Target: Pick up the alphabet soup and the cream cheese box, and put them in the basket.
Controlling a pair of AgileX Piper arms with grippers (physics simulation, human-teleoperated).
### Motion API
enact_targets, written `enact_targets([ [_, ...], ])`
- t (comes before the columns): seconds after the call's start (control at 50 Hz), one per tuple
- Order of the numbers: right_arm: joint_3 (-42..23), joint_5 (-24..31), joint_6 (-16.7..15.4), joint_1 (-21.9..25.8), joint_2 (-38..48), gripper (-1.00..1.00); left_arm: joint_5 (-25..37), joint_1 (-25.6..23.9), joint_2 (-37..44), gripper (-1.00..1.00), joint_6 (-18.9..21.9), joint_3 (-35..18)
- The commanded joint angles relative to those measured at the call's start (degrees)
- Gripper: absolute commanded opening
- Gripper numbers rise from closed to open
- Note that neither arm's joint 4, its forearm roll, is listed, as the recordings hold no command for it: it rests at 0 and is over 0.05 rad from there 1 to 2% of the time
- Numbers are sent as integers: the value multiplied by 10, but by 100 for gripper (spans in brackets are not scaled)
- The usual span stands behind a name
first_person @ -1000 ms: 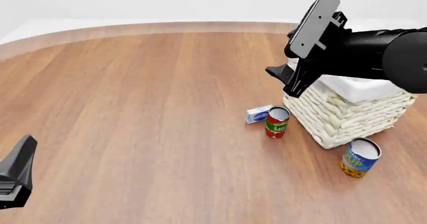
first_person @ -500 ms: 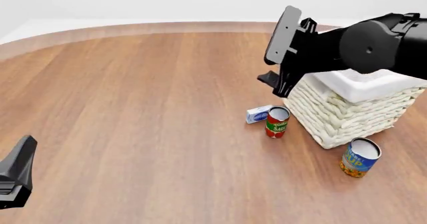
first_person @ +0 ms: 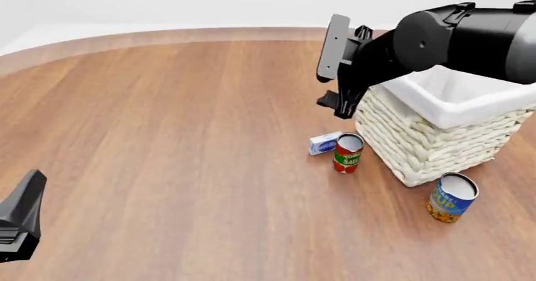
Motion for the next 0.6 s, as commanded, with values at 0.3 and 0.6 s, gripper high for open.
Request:
enact_targets([
  [0.3,-83,73,-18,13,76,100,0,0,0,100,0,0],
  [0.6,-54,83,-35,40,78,100,0,0,0,100,0,0],
])
